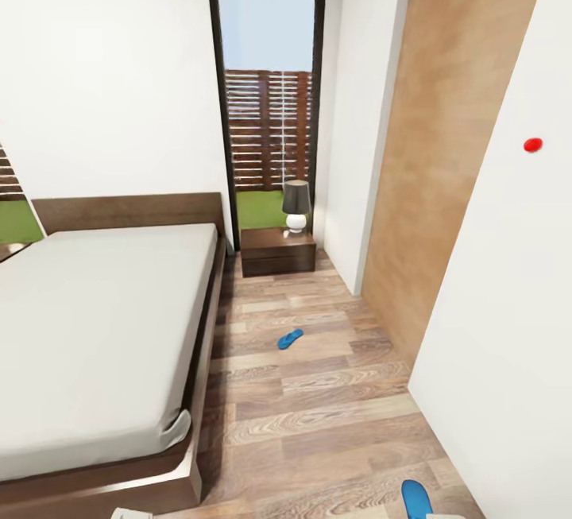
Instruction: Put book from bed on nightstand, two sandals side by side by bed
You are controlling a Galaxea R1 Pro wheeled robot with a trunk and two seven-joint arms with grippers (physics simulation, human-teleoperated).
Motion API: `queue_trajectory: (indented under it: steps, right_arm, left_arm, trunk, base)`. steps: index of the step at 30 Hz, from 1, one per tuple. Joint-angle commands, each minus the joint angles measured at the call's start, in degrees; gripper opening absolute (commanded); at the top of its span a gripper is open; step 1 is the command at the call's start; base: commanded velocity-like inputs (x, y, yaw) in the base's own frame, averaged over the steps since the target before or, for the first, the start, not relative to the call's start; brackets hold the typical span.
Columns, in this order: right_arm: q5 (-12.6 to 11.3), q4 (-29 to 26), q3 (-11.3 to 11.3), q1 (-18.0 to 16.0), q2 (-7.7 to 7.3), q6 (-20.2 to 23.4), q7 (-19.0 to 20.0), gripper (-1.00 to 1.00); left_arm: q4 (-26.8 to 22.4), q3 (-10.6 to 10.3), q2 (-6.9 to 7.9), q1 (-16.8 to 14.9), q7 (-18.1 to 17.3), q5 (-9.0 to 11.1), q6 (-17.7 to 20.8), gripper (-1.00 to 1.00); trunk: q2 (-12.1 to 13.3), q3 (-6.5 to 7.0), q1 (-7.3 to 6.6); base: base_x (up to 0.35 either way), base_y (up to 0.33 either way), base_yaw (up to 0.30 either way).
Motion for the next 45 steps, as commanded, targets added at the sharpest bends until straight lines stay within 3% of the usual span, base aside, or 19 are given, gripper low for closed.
queue_trajectory:
  steps: [1, 45]
  right_arm:
    - [-0.2, 0.1, 0.0, 0.0, 0.02, -0.2, -0.1, -1.0]
    - [-0.2, 0.1, 0.1, 0.0, 0.27, -0.2, -0.1, -1.0]
  left_arm:
    - [0.0, -0.3, 0.02, 0.0, 0.0, 0.2, -0.2, 1.0]
    - [0.0, -0.3, 0.11, 0.0, 0.0, 0.2, -0.2, 1.0]
  trunk:
    - [0.0, -0.07, 0.03]
    - [0.0, -0.07, 0.03]
  base:
    - [0.181, 0.065, -0.001]
    - [0.227, -0.06, 0.0]
